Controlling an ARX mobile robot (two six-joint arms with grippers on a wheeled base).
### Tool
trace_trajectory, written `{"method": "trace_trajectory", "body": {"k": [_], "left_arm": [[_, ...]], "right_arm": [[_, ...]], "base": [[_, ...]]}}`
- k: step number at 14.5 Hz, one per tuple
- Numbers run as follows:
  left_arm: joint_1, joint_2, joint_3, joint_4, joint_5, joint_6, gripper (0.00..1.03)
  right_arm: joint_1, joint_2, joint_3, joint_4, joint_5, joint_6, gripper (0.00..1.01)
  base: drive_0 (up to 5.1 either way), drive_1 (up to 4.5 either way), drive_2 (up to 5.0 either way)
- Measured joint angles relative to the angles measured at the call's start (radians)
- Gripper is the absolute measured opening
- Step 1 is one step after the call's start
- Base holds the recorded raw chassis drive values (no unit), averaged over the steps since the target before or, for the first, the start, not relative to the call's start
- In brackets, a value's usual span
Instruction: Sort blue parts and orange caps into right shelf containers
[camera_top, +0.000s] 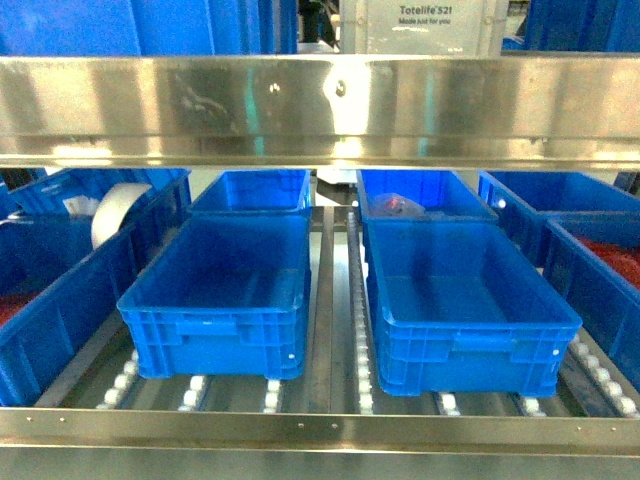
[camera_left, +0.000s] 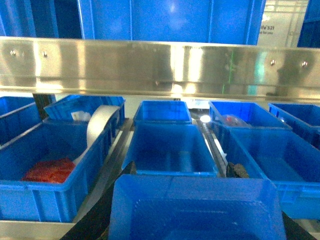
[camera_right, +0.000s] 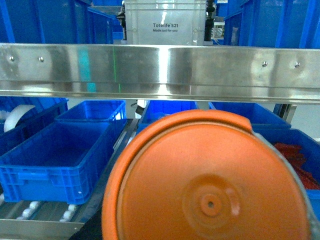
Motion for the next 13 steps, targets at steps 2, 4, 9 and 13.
{"method": "trace_trajectory", "body": {"k": [2,4,9,13], "left_arm": [[0.000,0.000,0.000,0.001,-0.002,0.000,0.42],[0.000,0.000,0.000,0.000,-0.002,0.000,0.42],[0.000,0.000,0.000,0.000,-0.001,0.000,0.42],[0.000,0.000,0.000,0.000,-0.001,0.000,0.42]], "right_arm": [[0.000,0.000,0.000,0.000,0.000,0.000,0.46],[0.000,0.000,0.000,0.000,0.000,0.000,0.46],[0.000,0.000,0.000,0.000,0.001,0.000,0.46],[0.000,0.000,0.000,0.000,0.000,0.000,0.46]], "base": [[0.0,0.00,0.0],[0.0,0.00,0.0],[0.0,0.00,0.0],[0.0,0.00,0.0]]}}
